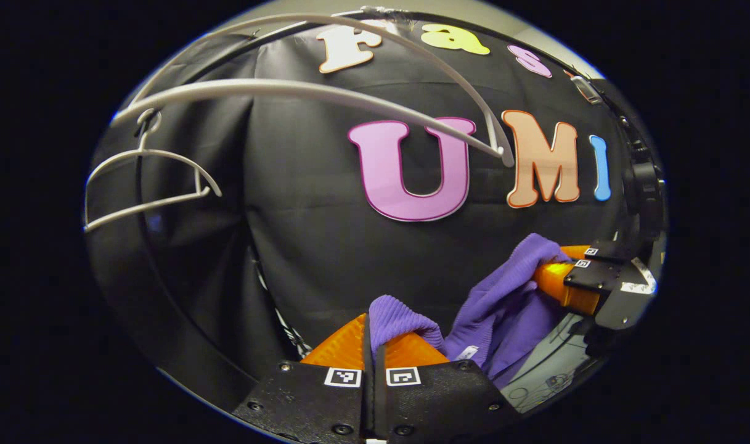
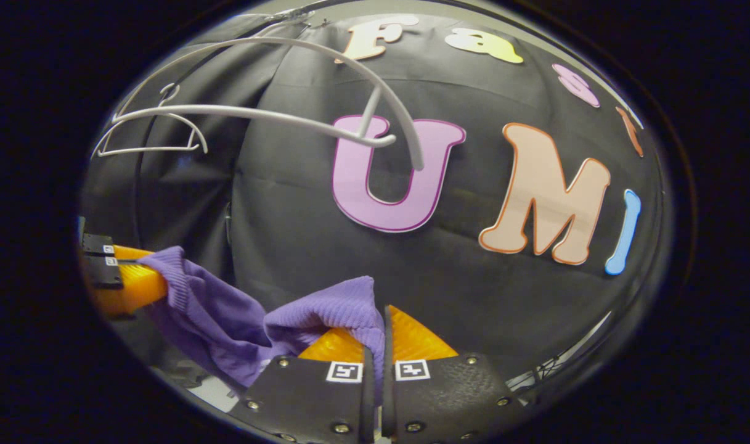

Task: Grasp the clothes on the hanger with both hands and then place them into the laundry hamper below.

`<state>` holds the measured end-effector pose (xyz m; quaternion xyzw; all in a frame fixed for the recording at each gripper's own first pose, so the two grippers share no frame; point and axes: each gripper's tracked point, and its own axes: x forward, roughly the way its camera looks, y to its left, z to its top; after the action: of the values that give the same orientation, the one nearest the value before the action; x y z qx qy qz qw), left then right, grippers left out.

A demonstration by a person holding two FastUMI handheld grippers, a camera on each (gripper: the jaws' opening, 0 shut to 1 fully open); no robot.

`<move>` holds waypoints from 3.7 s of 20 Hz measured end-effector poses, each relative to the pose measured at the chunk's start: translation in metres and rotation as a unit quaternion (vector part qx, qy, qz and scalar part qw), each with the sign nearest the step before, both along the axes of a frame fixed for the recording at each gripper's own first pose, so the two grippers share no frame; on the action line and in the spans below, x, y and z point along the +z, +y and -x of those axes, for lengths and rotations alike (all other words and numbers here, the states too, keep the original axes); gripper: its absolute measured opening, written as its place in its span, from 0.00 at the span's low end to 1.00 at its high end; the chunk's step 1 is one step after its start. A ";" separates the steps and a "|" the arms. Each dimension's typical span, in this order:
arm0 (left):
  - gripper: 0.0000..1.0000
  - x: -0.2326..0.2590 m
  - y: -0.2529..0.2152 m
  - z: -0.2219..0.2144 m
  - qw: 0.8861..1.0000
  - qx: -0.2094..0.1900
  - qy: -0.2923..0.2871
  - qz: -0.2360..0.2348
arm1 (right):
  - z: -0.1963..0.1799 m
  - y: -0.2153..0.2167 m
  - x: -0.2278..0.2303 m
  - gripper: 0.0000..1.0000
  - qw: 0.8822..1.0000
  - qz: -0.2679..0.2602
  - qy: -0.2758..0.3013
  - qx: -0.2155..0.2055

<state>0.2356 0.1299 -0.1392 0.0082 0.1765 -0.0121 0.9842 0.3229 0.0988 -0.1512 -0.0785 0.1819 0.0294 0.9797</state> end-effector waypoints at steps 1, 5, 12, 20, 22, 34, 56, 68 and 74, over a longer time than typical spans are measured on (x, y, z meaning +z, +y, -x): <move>0.01 -0.008 -0.006 0.000 1.000 -0.012 0.012 0.012 | 0.005 0.003 -0.008 0.05 1.000 -0.002 0.009 0.004; 0.00 -0.048 -0.034 0.000 0.994 -0.042 0.070 0.070 | 0.022 0.011 -0.047 0.05 0.998 -0.014 0.056 0.013; 0.01 -0.110 -0.050 0.024 0.980 -0.045 0.165 0.105 | 0.055 0.004 -0.110 0.05 0.990 -0.016 0.138 0.011; 0.04 -0.147 -0.060 0.047 0.966 -0.055 0.232 0.101 | 0.081 0.002 -0.145 0.10 0.980 -0.022 0.199 0.014; 0.01 -0.156 -0.060 0.052 0.963 -0.060 0.243 0.098 | 0.085 0.004 -0.150 0.05 0.977 -0.021 0.209 0.018; 0.07 -0.175 -0.073 0.078 0.939 -0.051 0.319 0.117 | 0.114 0.008 -0.184 0.02 0.958 -0.020 0.283 0.032; 0.14 -0.181 -0.081 0.083 0.933 -0.043 0.337 0.120 | 0.134 0.011 -0.205 0.14 0.948 -0.018 0.316 0.042; 0.13 -0.176 -0.075 0.095 0.937 -0.050 0.327 0.113 | 0.114 0.013 -0.187 0.14 0.956 -0.021 0.289 0.043; 0.14 -0.163 -0.082 0.096 0.943 -0.064 0.309 0.110 | 0.112 0.013 -0.181 0.14 0.958 -0.021 0.282 0.042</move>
<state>0.1397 0.0476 -0.3025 -0.0931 0.4686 -0.0963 0.8732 0.2112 0.1117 -0.3321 -0.0535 0.4463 0.0950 0.8882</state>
